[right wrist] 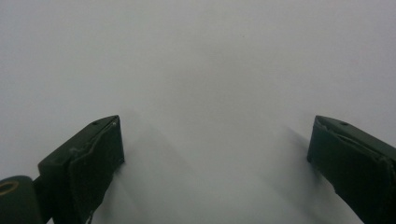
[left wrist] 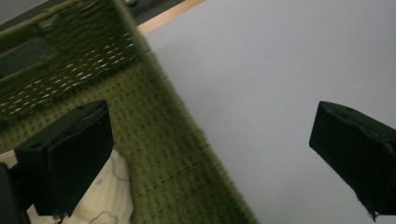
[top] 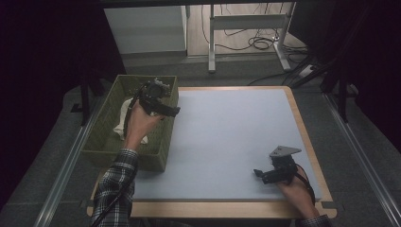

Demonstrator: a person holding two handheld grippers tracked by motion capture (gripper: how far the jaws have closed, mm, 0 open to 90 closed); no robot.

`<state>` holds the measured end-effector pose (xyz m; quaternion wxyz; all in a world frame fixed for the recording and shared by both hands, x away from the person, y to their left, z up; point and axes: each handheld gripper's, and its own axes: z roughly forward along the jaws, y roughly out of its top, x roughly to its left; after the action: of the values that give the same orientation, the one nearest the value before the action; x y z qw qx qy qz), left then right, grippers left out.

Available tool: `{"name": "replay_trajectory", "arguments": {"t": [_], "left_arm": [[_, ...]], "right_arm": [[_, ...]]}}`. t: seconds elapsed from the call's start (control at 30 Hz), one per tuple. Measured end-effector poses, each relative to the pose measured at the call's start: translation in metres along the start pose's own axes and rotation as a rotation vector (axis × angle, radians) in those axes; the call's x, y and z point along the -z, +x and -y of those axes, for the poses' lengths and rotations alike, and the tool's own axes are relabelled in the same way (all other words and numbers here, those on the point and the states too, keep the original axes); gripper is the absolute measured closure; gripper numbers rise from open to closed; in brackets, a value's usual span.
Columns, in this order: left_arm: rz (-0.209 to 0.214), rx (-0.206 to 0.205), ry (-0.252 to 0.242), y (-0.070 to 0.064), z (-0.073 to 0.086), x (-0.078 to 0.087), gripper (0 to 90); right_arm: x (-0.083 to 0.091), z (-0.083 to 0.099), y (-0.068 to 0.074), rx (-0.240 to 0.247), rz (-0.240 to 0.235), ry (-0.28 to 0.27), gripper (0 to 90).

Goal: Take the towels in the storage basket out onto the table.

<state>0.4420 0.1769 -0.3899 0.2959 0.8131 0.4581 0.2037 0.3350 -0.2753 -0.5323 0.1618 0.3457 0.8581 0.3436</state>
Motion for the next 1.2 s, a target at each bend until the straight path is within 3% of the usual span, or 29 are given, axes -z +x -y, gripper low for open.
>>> {"name": "replay_trajectory", "arguments": {"t": [0.37, 0.63, 0.77, 0.8, 0.93, 1.07, 1.2], "left_arm": [[-0.065, 0.07, 0.007, 0.035, 0.014, 0.002, 0.0], [-0.106, 0.125, 0.054, 0.065, 0.034, -0.009, 0.1], [-0.123, 0.151, 0.098, 0.078, 0.045, -0.022, 0.5], [-0.115, 0.172, 0.113, 0.083, 0.051, -0.028, 1.2], [-0.112, 0.19, 0.145, 0.091, 0.058, -0.036, 2.4], [-0.119, 0.204, 0.214, 0.1, 0.068, -0.049, 4.2], [-0.127, 0.246, 0.296, 0.106, 0.074, -0.059, 5.5]], "right_arm": [[0.0, 0.0, 0.0, 0.001, 0.0, 0.0, 3.5], [0.0, 0.0, 0.0, 0.0, 0.0, 0.0, 3.5], [0.0, 0.0, 0.0, 0.001, 0.0, 0.0, 3.5], [0.0, 0.0, 0.0, 0.001, 0.0, 0.0, 3.5], [0.0, 0.0, 0.0, 0.0, -0.001, -0.001, 3.5], [0.0, 0.0, 0.0, 0.0, -0.001, -0.001, 3.5], [0.0, 0.0, 0.0, 0.0, -0.001, -0.001, 3.5]]}}
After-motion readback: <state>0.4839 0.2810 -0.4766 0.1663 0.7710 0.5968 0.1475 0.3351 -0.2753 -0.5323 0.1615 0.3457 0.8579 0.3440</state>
